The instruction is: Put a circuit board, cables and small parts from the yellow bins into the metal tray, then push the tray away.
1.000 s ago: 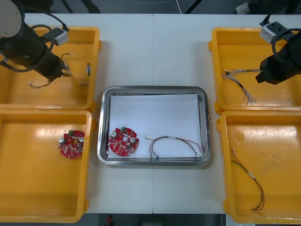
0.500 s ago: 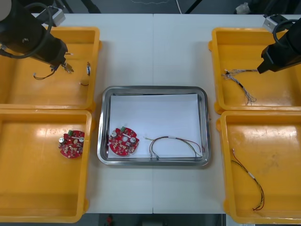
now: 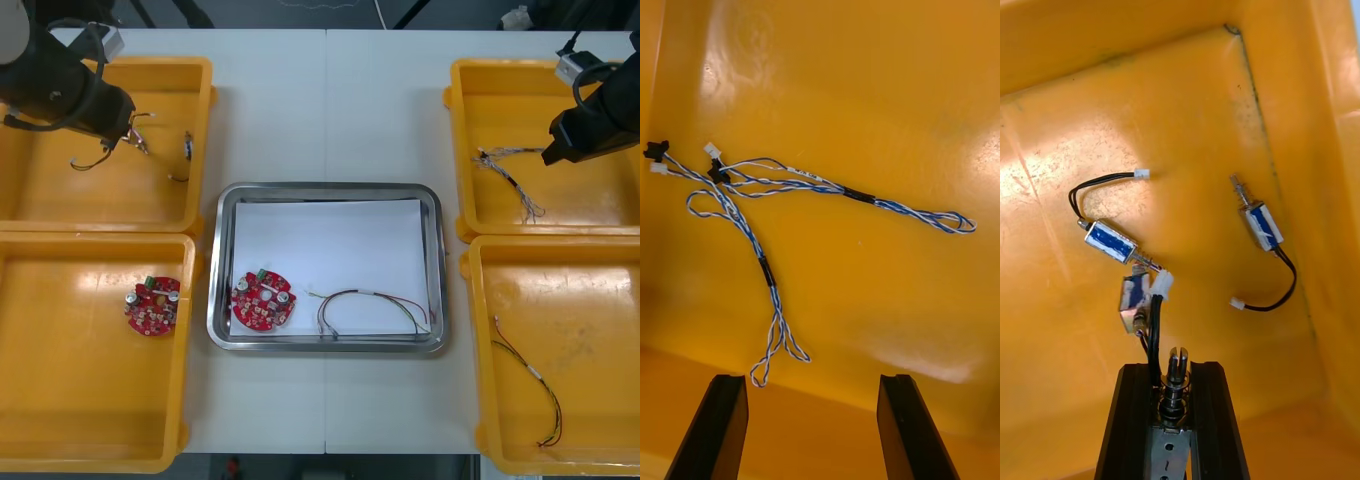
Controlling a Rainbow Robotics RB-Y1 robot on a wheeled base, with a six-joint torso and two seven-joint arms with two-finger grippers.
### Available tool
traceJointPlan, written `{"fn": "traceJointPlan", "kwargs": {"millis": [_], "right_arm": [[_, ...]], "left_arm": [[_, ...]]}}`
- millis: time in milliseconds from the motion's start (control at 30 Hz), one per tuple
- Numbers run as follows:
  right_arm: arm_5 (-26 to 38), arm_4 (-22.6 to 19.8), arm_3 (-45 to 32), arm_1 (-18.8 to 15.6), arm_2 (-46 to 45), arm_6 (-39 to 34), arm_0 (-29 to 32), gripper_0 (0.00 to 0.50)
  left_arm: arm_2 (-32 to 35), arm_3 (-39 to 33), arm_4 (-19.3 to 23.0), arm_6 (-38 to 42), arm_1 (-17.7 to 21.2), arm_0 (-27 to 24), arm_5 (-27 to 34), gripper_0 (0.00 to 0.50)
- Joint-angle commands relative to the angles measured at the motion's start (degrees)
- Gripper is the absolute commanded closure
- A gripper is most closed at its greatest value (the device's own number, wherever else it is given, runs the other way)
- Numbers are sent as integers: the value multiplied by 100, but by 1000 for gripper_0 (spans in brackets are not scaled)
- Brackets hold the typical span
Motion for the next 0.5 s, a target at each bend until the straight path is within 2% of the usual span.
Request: {"fn": "traceJointPlan", "kwargs": {"millis": [33,200,500], "right_arm": [[-376,119,200,60,224,302,-234,0],[-807,154,367,130,399,294,-111,0],[-1255,189,420,315,434,311,214,0]], "left_arm": [[-517,307,-64,-756,179,-290,-550,500],[-755,676,-38,-1107,170,-290,-910,500],[-755,1010,-38,-1564,108,-150,-1112,499]]}}
